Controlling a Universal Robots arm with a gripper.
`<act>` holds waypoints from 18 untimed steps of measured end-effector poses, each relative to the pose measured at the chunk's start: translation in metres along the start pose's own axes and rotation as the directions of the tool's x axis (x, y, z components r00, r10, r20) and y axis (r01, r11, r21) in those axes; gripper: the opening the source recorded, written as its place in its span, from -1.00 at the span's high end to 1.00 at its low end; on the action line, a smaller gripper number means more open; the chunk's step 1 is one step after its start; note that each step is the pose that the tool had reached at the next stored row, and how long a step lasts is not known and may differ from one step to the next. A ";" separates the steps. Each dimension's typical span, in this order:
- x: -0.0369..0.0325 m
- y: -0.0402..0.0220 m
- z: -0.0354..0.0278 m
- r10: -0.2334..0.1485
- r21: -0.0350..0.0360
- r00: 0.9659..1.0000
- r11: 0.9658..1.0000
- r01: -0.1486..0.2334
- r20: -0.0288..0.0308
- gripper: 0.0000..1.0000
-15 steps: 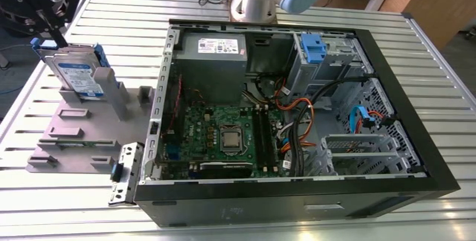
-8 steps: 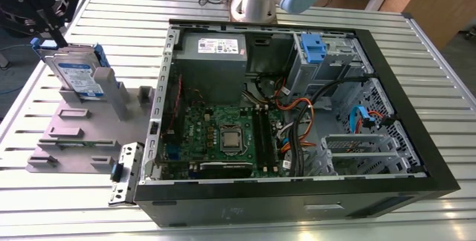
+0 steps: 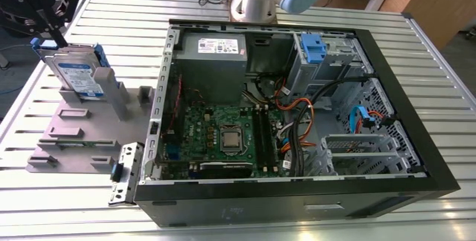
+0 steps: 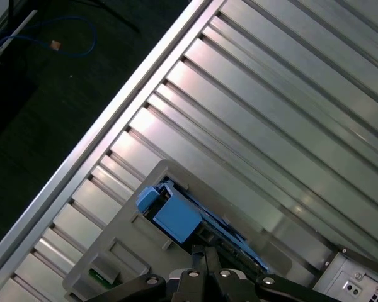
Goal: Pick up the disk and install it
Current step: 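Pick up the disk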
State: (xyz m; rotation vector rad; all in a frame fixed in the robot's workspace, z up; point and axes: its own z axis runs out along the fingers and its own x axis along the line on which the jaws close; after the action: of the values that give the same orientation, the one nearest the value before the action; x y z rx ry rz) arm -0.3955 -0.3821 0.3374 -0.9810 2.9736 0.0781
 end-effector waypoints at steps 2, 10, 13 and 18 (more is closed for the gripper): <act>0.0000 0.0000 0.0000 -0.001 0.000 1.000 1.000 0.001 0.000 0.79; 0.0000 0.0000 0.0000 -0.002 0.000 1.000 1.000 0.002 0.000 0.79; 0.0000 0.0000 0.0000 -0.006 0.000 1.000 1.000 0.006 0.000 0.79; 0.0000 0.0000 0.0000 -0.019 0.000 1.000 1.000 0.019 -0.001 0.79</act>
State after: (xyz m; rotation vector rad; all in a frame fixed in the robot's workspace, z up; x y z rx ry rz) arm -0.3955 -0.3821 0.3374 -1.0087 2.9647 0.0782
